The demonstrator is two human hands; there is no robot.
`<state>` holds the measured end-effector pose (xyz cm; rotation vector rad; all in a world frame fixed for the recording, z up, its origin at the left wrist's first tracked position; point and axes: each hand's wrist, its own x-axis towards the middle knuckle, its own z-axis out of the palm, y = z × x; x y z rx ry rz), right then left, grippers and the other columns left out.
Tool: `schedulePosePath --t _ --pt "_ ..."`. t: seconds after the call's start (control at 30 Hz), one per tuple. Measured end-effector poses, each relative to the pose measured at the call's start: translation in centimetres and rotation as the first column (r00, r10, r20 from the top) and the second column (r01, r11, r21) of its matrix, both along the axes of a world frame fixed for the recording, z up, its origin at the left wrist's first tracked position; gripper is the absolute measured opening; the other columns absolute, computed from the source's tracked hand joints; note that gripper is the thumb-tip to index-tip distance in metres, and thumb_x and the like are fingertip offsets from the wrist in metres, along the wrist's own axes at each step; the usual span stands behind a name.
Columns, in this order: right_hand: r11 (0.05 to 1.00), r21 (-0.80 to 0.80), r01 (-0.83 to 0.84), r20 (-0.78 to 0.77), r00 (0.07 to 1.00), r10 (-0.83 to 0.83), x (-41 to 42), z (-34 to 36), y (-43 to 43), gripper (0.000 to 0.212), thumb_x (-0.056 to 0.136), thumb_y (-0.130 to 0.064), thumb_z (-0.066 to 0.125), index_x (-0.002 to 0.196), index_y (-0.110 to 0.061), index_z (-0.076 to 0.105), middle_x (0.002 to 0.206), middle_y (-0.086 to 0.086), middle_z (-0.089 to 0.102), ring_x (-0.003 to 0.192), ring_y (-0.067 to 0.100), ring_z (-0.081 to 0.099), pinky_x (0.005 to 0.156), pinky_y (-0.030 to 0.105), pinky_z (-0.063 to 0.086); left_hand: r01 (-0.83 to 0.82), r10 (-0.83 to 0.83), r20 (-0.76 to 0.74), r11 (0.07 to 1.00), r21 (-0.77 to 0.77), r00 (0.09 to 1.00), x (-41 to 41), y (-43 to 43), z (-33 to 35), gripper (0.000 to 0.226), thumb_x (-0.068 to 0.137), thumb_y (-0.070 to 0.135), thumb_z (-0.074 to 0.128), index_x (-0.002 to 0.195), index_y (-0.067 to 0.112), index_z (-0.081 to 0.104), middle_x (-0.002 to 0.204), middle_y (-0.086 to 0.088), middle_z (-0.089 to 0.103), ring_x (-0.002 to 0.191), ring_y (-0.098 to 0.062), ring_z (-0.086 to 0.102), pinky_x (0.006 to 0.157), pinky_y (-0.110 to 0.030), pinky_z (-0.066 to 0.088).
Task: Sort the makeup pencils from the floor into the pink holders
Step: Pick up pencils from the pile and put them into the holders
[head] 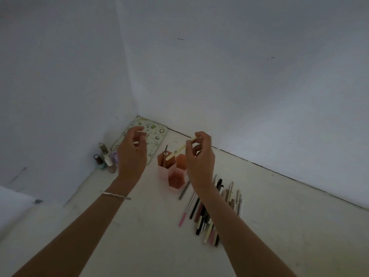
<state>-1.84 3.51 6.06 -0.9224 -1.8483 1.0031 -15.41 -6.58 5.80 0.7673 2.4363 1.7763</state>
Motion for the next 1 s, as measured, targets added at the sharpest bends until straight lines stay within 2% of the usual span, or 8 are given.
schedulePosePath --t 0.2,0.37,0.43,0.53,0.63,0.77,0.87,1.0 --pt "0.973 0.163 -0.165 0.312 0.944 0.107 -0.3 -2.4 -1.6 0.017 0.096 -0.032 0.054 0.113 -0.03 0.055 0.106 -0.013 0.064 0.076 0.005 0.061 0.073 0.033 0.056 0.01 -0.015 0.055 0.995 0.098 0.998 0.5 0.1 4.0 0.023 0.092 0.008 0.047 0.106 0.02 0.061 0.089 0.01 0.068 0.083 -0.012 0.066 0.068 -0.022 0.055" --pt "0.988 0.152 -0.025 0.142 0.99 0.004 1.8 -2.1 0.3 0.021 0.095 -0.017 0.052 0.116 -0.019 0.059 0.11 -0.008 0.064 0.075 0.0 0.06 0.068 0.02 0.052 0.146 -0.148 0.044 0.988 0.051 0.988 4.8 2.1 3.3 0.025 0.088 0.007 0.049 0.104 0.022 0.06 0.089 0.008 0.066 0.08 -0.012 0.066 0.066 -0.018 0.053" --pt "0.99 0.103 0.093 0.081 0.992 -0.101 3.2 -1.5 2.5 0.024 0.094 -0.007 0.051 0.115 -0.016 0.06 0.106 -0.007 0.065 0.075 0.001 0.06 0.068 0.02 0.05 0.261 -0.262 0.008 0.956 -0.131 0.965 7.7 3.4 1.6 0.026 0.088 0.006 0.054 0.106 0.024 0.059 0.083 0.014 0.063 0.075 -0.003 0.063 0.067 -0.013 0.053" --pt "0.982 0.047 0.183 0.099 0.977 -0.187 5.5 -1.0 5.0 0.028 0.091 -0.003 0.049 0.112 -0.018 0.061 0.101 -0.006 0.067 0.077 0.0 0.058 0.069 0.023 0.048 0.388 -0.445 -0.008 0.79 -0.475 0.896 11.3 6.3 -1.3 0.031 0.092 0.007 0.054 0.121 0.018 0.055 0.097 0.008 0.062 0.084 0.0 0.059 0.076 -0.009 0.049" --pt "0.979 0.044 0.197 0.136 0.97 -0.201 7.9 -1.5 6.3 0.03 0.089 -0.002 0.05 0.107 -0.023 0.06 0.094 -0.011 0.065 0.072 0.0 0.056 0.064 0.014 0.043 0.369 -0.537 0.033 0.533 -0.762 0.843 13.9 8.3 -3.5 0.034 0.096 0.009 0.047 0.13 0.011 0.045 0.119 -0.006 0.059 0.107 -0.02 0.06 0.091 -0.028 0.044" --pt "0.977 0.035 0.212 0.161 0.963 -0.215 10.4 -2.8 6.9 0.03 0.089 -0.001 0.051 0.103 -0.025 0.061 0.089 -0.014 0.065 0.07 0.001 0.056 0.06 0.01 0.042 0.05 -0.606 -0.168 0.326 -0.944 0.777 15.1 8.7 -3.4 0.013 0.089 0.029 0.06 0.098 0.024 0.068 0.086 0.004 0.07 0.082 -0.005 0.068 0.079 -0.022 0.051" --pt "0.976 0.012 0.215 0.182 0.96 -0.214 11.6 -3.9 7.1 0.028 0.089 -0.001 0.052 0.103 -0.023 0.063 0.088 -0.014 0.064 0.069 0.002 0.057 0.059 0.011 0.043 0.086 -0.68 -0.14 0.288 -0.954 0.72 15.1 10.3 -7.1 0.026 0.101 0.003 0.034 0.123 -0.002 0.046 0.12 -0.017 0.059 0.11 -0.028 0.061 0.093 -0.035 0.051" --pt "0.982 -0.022 0.189 0.244 0.953 -0.178 11.9 -5.2 7.4 0.024 0.092 -0.005 0.051 0.106 -0.02 0.063 0.09 -0.013 0.065 0.061 0.008 0.055 0.054 0.016 0.044 0.131 -0.678 -0.119 0.305 -0.943 0.726 14.1 10.8 -7.8 0.024 0.096 0.002 0.04 0.119 0.007 0.046 0.118 -0.012 0.056 0.104 -0.024 0.062 0.086 -0.033 0.05"
